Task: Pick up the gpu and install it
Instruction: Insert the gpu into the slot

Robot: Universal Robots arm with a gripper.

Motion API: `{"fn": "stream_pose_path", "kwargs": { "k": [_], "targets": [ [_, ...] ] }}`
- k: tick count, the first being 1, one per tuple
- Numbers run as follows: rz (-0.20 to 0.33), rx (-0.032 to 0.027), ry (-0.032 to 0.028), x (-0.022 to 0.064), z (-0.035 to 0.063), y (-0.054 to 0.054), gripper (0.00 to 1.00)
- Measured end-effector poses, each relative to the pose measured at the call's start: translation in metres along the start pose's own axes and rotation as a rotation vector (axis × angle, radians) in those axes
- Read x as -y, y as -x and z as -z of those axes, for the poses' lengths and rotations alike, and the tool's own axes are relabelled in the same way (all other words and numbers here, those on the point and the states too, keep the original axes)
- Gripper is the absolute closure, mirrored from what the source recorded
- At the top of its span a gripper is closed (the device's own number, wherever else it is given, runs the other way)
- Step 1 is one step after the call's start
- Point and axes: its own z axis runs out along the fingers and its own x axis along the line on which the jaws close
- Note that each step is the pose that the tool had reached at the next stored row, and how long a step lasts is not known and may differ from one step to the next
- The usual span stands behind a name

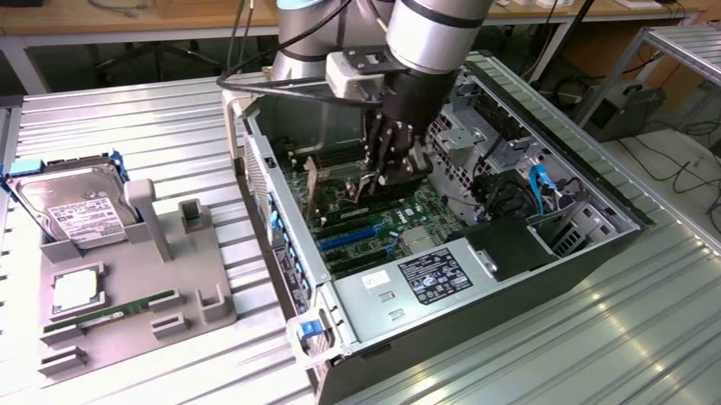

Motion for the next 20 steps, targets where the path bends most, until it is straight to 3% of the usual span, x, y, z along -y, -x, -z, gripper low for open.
{"fn": "stream_pose_path", "kwargs": {
  "k": [1, 3, 6, 7, 8, 13, 20],
  "targets": [
    [0.001, -0.0003, -0.0002, -0.0011, -0.0022, -0.004, 0.74],
    [0.003, -0.0003, -0.0009, -0.0031, -0.0295, -0.007, 0.74],
    [0.003, -0.0003, -0.0008, -0.006, -0.0539, -0.008, 0.74],
    [0.003, -0.0007, -0.0008, -0.0062, -0.0577, -0.008, 0.74],
    [0.007, -0.0005, -0.0029, -0.0097, -0.0606, -0.007, 0.74],
    [0.012, -0.0006, -0.0084, -0.0103, -0.0627, -0.004, 0.74],
    [0.021, -0.0006, -0.0261, -0.0135, -0.0647, -0.004, 0.74]
  ]
}}
